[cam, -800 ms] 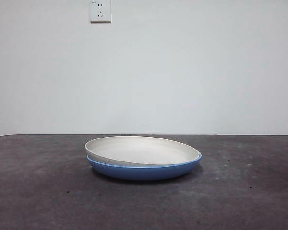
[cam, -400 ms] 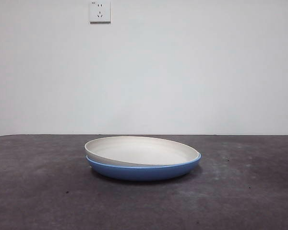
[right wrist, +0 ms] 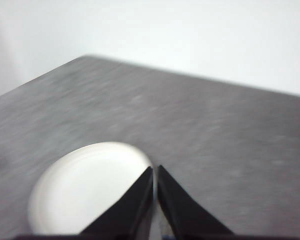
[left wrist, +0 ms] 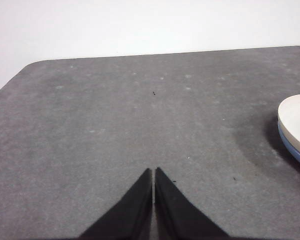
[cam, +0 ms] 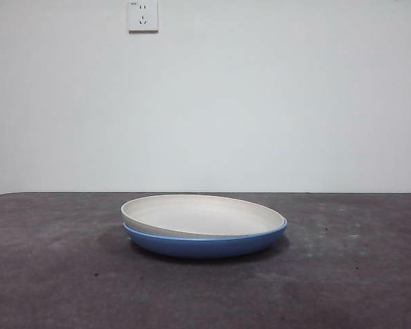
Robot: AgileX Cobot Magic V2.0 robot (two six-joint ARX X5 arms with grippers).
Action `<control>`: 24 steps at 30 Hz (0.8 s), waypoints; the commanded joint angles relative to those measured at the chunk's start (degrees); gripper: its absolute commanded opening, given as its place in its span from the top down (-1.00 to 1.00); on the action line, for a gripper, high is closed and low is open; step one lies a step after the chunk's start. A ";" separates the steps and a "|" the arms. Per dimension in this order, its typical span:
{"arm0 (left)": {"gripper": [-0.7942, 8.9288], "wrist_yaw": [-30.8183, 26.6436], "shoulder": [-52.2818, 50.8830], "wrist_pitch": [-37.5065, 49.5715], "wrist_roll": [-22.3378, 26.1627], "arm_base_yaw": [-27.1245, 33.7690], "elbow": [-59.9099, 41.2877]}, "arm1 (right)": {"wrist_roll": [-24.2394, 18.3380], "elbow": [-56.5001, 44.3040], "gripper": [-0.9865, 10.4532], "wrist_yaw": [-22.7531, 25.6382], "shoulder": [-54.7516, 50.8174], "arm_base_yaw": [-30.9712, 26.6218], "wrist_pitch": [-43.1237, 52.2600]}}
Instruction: Pick up the white plate, put it on the blue plate, put it on desk
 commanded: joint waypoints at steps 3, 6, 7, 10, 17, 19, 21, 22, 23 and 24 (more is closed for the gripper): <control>0.82 -0.09 -0.09 -0.48 -0.31 0.07 -1.20 | -0.37 -11.85 0.81 3.78 -9.81 -5.95 11.26; 0.82 -0.09 -0.11 -0.46 -0.31 0.07 -1.20 | -0.31 -17.64 0.81 7.21 -15.45 -8.81 14.40; 0.82 -0.09 -0.11 -0.46 -0.31 0.07 -1.20 | -0.02 -19.04 0.81 7.93 -17.00 -9.46 14.97; 0.82 -0.09 -0.11 -0.46 -0.31 0.07 -1.20 | 0.28 -22.95 0.81 11.87 -21.68 -10.88 15.34; 0.82 -0.09 -0.09 -0.48 -0.31 0.07 -1.20 | 0.68 -29.14 0.81 15.91 -27.89 -11.34 15.34; 0.82 -0.09 -0.11 -0.48 -0.31 0.07 -1.20 | 0.96 -30.84 0.81 16.20 -29.18 -11.34 15.34; 0.82 -0.09 -0.11 -0.46 -0.31 0.07 -1.20 | 1.40 -32.26 0.81 16.22 -30.21 -11.34 15.32; 0.82 -0.09 -0.09 -0.48 -0.31 0.07 -1.20 | 1.81 -33.16 0.81 16.22 -30.82 -11.34 15.32; 0.82 -0.09 -0.11 -0.48 -0.31 0.07 -1.20 | 2.12 -33.81 0.81 16.22 -31.28 -11.34 15.32; 0.82 -0.09 -0.11 -0.46 -0.31 0.07 -1.20 | 2.36 -34.45 0.81 16.22 -31.71 -11.34 15.32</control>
